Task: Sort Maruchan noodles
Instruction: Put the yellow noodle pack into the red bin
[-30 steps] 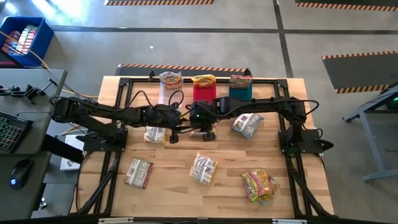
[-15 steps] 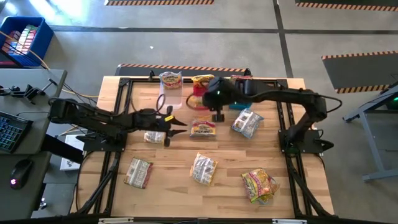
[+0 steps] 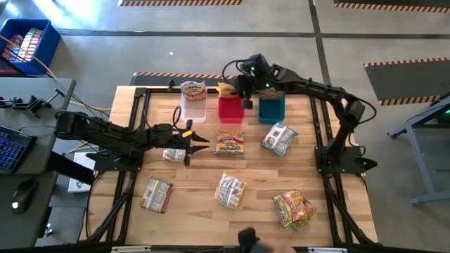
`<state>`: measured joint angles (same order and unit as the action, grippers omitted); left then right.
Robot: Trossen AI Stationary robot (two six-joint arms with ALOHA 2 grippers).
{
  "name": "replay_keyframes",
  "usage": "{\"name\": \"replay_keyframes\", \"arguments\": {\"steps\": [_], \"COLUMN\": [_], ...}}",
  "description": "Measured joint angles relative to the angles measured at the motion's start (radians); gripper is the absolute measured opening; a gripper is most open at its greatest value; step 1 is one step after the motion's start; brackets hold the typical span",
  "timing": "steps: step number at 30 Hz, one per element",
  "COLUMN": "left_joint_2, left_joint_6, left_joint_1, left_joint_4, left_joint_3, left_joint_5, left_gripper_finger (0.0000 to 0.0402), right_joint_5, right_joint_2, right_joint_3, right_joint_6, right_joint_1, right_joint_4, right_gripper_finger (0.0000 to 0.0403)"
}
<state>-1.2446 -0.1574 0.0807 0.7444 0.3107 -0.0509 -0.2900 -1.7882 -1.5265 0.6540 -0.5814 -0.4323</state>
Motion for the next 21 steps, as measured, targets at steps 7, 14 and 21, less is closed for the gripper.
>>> {"name": "replay_keyframes", "arguments": {"steps": [7, 14, 21], "left_joint_2": [0.000, 0.000, 0.000], "left_joint_6": [0.025, 0.035, 0.050], "left_joint_1": [0.000, -0.003, -0.003], "left_joint_4": [0.010, 0.010, 0.010], "left_joint_3": [0.000, 0.000, 0.000], "left_joint_5": [0.001, 0.002, 0.002], "left_gripper_finger": [0.0082, 0.0082, 0.0082], "right_joint_5": [-0.037, -0.051, -0.049], "right_joint_2": [-0.093, -0.148, -0.188], "right_joint_3": [0.000, 0.000, 0.000], "right_joint_6": [0.027, 0.027, 0.038], "right_joint_1": [-0.047, -0.048, -0.077], "right_joint_4": [0.030, 0.110, 0.150], "right_gripper_finger": [0.0089, 0.0089, 0.0089]}}
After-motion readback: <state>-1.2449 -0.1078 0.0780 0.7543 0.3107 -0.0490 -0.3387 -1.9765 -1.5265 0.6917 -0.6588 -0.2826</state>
